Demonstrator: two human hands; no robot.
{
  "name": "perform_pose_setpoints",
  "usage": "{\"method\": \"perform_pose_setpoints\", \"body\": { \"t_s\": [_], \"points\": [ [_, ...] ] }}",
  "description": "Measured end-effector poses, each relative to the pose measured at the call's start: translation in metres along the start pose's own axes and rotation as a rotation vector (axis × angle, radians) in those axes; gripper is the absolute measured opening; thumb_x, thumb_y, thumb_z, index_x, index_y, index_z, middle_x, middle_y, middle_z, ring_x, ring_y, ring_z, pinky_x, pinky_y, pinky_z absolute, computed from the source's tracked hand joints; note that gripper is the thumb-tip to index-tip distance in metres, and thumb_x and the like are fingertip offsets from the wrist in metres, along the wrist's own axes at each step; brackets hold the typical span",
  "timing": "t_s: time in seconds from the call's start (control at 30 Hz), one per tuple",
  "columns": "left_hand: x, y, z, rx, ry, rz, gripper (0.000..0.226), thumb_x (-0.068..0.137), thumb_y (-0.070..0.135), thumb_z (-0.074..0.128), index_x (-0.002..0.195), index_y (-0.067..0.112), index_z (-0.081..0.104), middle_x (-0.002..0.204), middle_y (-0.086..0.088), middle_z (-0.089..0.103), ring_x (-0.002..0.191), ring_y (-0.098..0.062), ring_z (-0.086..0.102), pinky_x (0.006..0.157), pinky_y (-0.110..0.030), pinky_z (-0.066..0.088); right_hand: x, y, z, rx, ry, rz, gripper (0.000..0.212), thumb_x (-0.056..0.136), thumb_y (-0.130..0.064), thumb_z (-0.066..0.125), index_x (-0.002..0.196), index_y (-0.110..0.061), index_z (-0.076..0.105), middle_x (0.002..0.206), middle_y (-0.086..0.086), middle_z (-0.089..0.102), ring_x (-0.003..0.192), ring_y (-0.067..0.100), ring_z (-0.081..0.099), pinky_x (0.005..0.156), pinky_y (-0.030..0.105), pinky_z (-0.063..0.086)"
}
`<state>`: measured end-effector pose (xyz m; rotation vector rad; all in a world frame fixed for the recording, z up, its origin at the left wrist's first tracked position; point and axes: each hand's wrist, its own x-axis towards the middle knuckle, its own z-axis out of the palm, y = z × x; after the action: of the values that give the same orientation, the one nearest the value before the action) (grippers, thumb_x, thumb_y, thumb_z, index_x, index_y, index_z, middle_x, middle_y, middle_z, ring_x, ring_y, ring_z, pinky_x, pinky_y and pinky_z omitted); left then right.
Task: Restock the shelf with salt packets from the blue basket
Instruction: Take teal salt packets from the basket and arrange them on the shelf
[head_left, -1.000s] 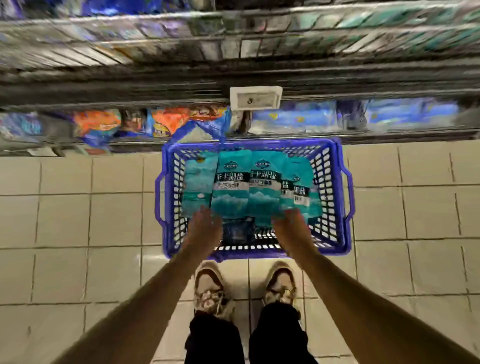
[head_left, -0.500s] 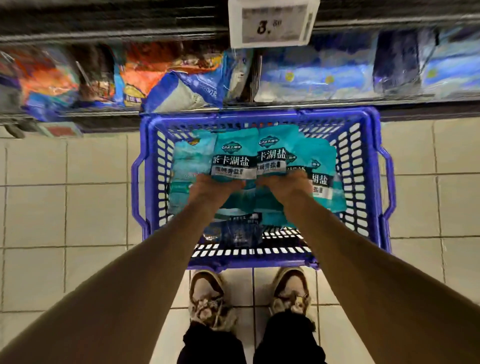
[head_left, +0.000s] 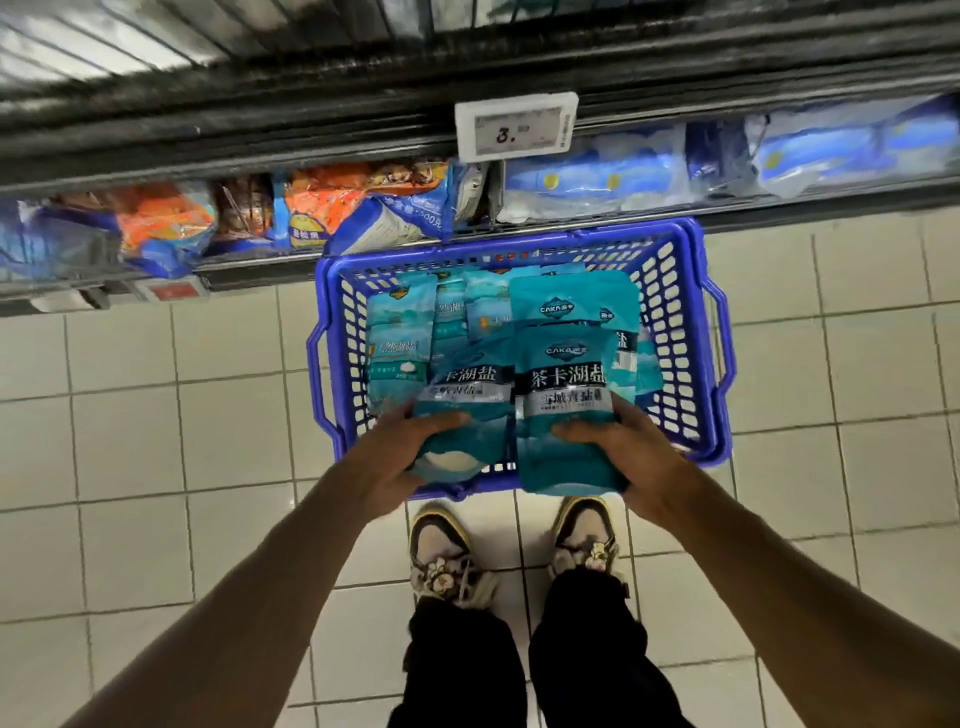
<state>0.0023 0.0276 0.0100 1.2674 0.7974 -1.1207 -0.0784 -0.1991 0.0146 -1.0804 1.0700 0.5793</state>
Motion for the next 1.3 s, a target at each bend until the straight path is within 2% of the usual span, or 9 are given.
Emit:
{"method": "perform_pose_setpoints", "body": {
  "t_s": [0.07, 0.2, 0.3, 0.43, 0.53, 0.73, 0.8, 1.03, 1.3],
  "points": [
    [-0.034, -0.005, -0.003, -0.101, -0.045, -0.043, 0.037, 0.070, 0.008, 0.075, 0.106, 0.010, 0.068, 0.095, -0.013, 0.078, 0.075, -0.025, 0.076, 0.059, -0.035, 0.063, -0.032, 0.001, -0.004, 0.054, -0.039, -0.018, 0.050, 0.071, 0.002, 0.079, 0.111, -0.026, 0.071, 0.109, 0.011, 0.076, 0.099, 0.032, 0.073, 0.085, 0.050, 0.060],
    [-0.104, -0.009, -0.006, -0.263, -0.160, -0.060, 0.054, 0.071, -0.002, 0.076, 0.121, 0.012, 0.063, 0.107, -0.018, 0.076, 0.084, -0.028, 0.076, 0.060, -0.035, 0.061, -0.108, -0.005, 0.000, 0.174, -0.071, -0.058, 0.048, 0.067, 0.002, 0.080, 0.099, -0.033, 0.074, 0.108, 0.009, 0.077, 0.085, 0.025, 0.076, 0.063, 0.035, 0.060],
    [-0.162, 0.000, -0.002, -0.253, -0.296, -0.016, 0.074, 0.061, 0.004, 0.093, 0.128, 0.014, 0.064, 0.122, -0.018, 0.071, 0.099, -0.030, 0.074, 0.071, -0.037, 0.062, -0.171, -0.012, 0.007, 0.268, -0.086, -0.092, 0.050, 0.066, -0.005, 0.084, 0.108, -0.029, 0.072, 0.112, 0.011, 0.076, 0.087, 0.028, 0.076, 0.065, 0.037, 0.060],
    [-0.238, 0.015, 0.017, -0.226, -0.349, 0.087, 0.068, 0.045, 0.011, 0.102, 0.108, 0.017, 0.077, 0.112, -0.016, 0.074, 0.092, -0.028, 0.075, 0.071, -0.036, 0.062, -0.247, -0.032, 0.016, 0.341, -0.075, -0.161, 0.049, 0.075, -0.015, 0.078, 0.123, -0.021, 0.067, 0.113, 0.012, 0.076, 0.091, 0.032, 0.076, 0.067, 0.039, 0.061],
    [-0.301, 0.029, 0.035, -0.190, -0.381, 0.144, 0.065, 0.043, 0.009, 0.101, 0.104, 0.016, 0.079, 0.110, -0.016, 0.076, 0.094, -0.028, 0.076, 0.072, -0.036, 0.062, -0.306, -0.049, 0.018, 0.331, -0.083, -0.205, 0.060, 0.071, -0.016, 0.079, 0.128, -0.015, 0.062, 0.116, 0.014, 0.074, 0.094, 0.033, 0.075, 0.069, 0.040, 0.061],
    [-0.417, 0.056, 0.069, -0.009, -0.374, 0.284, 0.046, 0.066, -0.009, 0.075, 0.106, 0.015, 0.078, 0.112, -0.017, 0.075, 0.099, -0.031, 0.075, 0.075, -0.039, 0.062, -0.425, -0.084, 0.003, 0.310, -0.113, -0.327, 0.053, 0.077, -0.010, 0.074, 0.129, -0.015, 0.061, 0.122, 0.015, 0.072, 0.105, 0.034, 0.072, 0.078, 0.041, 0.062],
    [-0.451, 0.060, 0.084, 0.052, -0.336, 0.334, 0.051, 0.063, -0.003, 0.080, 0.109, 0.018, 0.075, 0.113, -0.016, 0.075, 0.100, -0.031, 0.075, 0.074, -0.038, 0.062, -0.461, -0.093, -0.008, 0.318, -0.111, -0.367, 0.050, 0.079, -0.010, 0.074, 0.127, -0.015, 0.062, 0.121, 0.014, 0.073, 0.104, 0.032, 0.073, 0.075, 0.039, 0.062],
    [-0.520, 0.067, 0.130, 0.066, -0.331, 0.343, 0.039, 0.072, 0.011, 0.085, 0.106, 0.030, 0.077, 0.111, -0.009, 0.077, 0.091, -0.024, 0.077, 0.066, -0.035, 0.061, -0.546, -0.094, -0.047, 0.349, 0.007, -0.483, 0.053, 0.078, -0.011, 0.077, 0.128, -0.017, 0.061, 0.122, 0.011, 0.073, 0.108, 0.034, 0.071, 0.086, 0.046, 0.061],
    [-0.543, 0.084, 0.202, 0.434, -0.436, 0.410, 0.039, 0.059, 0.032, 0.096, 0.093, 0.039, 0.078, 0.109, -0.006, 0.078, 0.092, -0.023, 0.077, 0.070, -0.036, 0.062, -0.613, -0.053, -0.076, 0.576, 0.287, -0.618, 0.054, 0.070, -0.014, 0.078, 0.123, -0.010, 0.065, 0.113, 0.015, 0.076, 0.095, 0.033, 0.074, 0.075, 0.040, 0.063]
  ]
}}
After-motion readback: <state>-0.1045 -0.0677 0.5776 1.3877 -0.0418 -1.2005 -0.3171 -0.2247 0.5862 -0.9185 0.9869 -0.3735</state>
